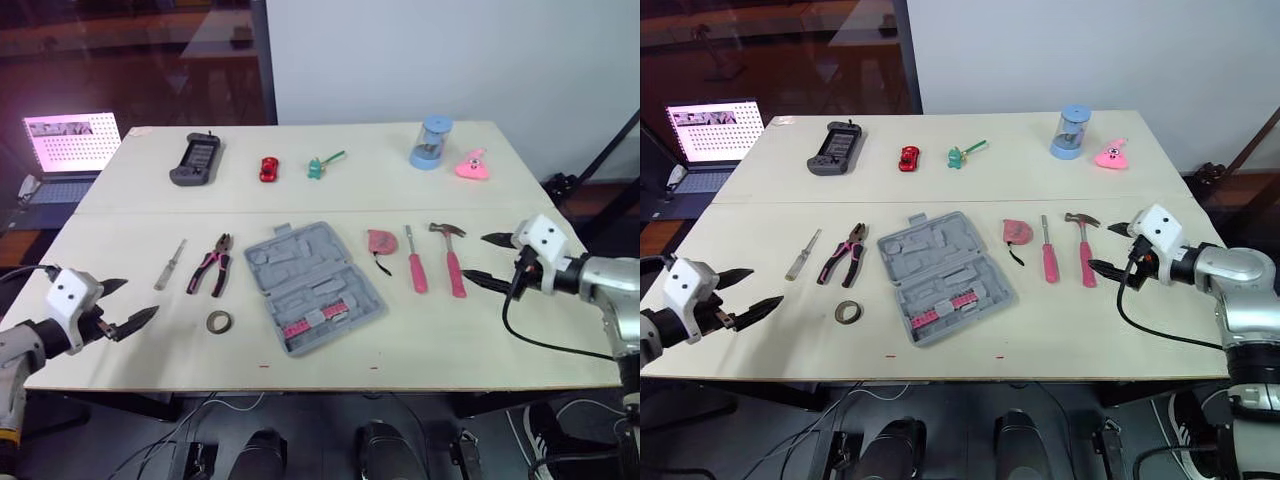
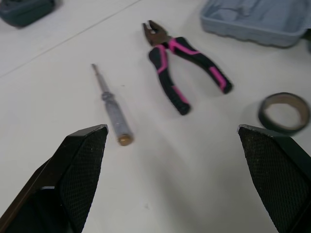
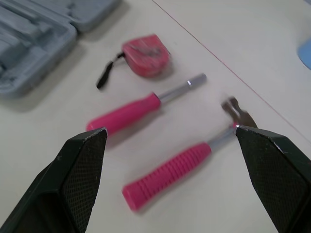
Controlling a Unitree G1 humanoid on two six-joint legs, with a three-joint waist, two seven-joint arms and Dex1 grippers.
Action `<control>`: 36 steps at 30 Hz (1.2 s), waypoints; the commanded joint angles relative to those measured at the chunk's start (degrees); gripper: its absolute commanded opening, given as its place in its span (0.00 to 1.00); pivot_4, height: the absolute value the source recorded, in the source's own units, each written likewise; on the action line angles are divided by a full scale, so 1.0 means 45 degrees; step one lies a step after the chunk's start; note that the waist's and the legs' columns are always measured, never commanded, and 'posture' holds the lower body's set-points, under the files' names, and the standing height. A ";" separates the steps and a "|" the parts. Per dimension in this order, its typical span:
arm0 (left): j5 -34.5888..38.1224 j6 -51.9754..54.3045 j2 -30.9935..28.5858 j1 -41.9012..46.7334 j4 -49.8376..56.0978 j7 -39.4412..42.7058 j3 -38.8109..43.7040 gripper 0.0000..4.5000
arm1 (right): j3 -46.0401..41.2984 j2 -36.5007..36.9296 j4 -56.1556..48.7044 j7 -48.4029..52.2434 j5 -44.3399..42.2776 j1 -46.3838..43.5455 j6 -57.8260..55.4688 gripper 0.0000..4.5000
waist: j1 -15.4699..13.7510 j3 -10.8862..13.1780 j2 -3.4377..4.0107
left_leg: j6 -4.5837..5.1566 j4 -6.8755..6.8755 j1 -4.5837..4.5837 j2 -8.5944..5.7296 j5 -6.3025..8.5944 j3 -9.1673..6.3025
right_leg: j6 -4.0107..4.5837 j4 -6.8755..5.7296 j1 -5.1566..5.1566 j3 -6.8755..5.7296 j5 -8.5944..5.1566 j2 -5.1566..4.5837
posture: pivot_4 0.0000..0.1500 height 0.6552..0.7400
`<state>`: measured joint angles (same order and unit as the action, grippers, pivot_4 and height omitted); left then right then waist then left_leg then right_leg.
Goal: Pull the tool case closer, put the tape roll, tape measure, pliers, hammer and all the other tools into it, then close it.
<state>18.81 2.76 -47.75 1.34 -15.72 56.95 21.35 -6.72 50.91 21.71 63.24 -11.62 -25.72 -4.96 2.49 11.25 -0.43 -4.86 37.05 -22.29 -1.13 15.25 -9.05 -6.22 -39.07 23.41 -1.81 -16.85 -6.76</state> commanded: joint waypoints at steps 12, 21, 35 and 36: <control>-0.0061 0.3842 0.2267 0.0191 0.5395 -0.3098 -0.2418 0.88 | 0.3982 -0.3379 0.2069 0.0982 0.1949 -0.4925 0.1480 0.87 | -0.0019 -0.0001 -0.0003 | -0.0007 0.0008 -0.0004 -0.0002 -0.0004 0.0002 | -0.0007 -0.0003 0.0005 0.0006 0.0009 0.0000 | 1.00 0.41; -0.1396 0.4473 0.3302 0.1575 0.4522 -0.3898 -0.4711 0.00 | 0.7168 -0.5314 0.9208 -0.2460 0.6805 -0.8417 0.6588 0.00 | 0.0022 -0.0002 -0.0005 | -0.0117 0.0004 -0.0030 -0.0015 -0.0065 0.0006 | -0.0013 -0.0001 0.0042 0.0018 0.0037 -0.0003 | 1.00 0.41; -0.2852 0.5219 0.3818 0.2571 0.4156 -0.4886 -0.6004 0.00 | 0.7829 -0.6965 1.1823 -0.4821 0.8936 -0.9259 0.7198 0.00 | 0.0038 -0.0002 -0.0005 | -0.0122 0.0005 -0.0025 -0.0015 -0.0068 0.0006 | -0.0009 -0.0024 0.0051 0.0027 0.0040 -0.0001 | 1.00 0.41; -0.2874 0.5218 0.3859 0.2669 0.4048 -0.4877 -0.6038 0.00 | 0.7810 -0.7028 1.1875 -0.4905 0.8995 -0.9280 0.7200 0.00 | 0.0039 -0.0003 -0.0005 | -0.0121 0.0006 -0.0025 -0.0015 -0.0068 0.0006 | -0.0009 -0.0024 0.0050 0.0027 0.0040 -0.0001 | 1.00 0.41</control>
<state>6.49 26.16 -30.51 12.38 2.27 35.28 -5.87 28.38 19.99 75.20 42.01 28.23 -65.81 26.87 2.66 11.23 -0.46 -5.41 37.07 -22.40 -1.20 14.94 -9.03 -6.26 -39.18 23.63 -1.69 -16.67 -6.77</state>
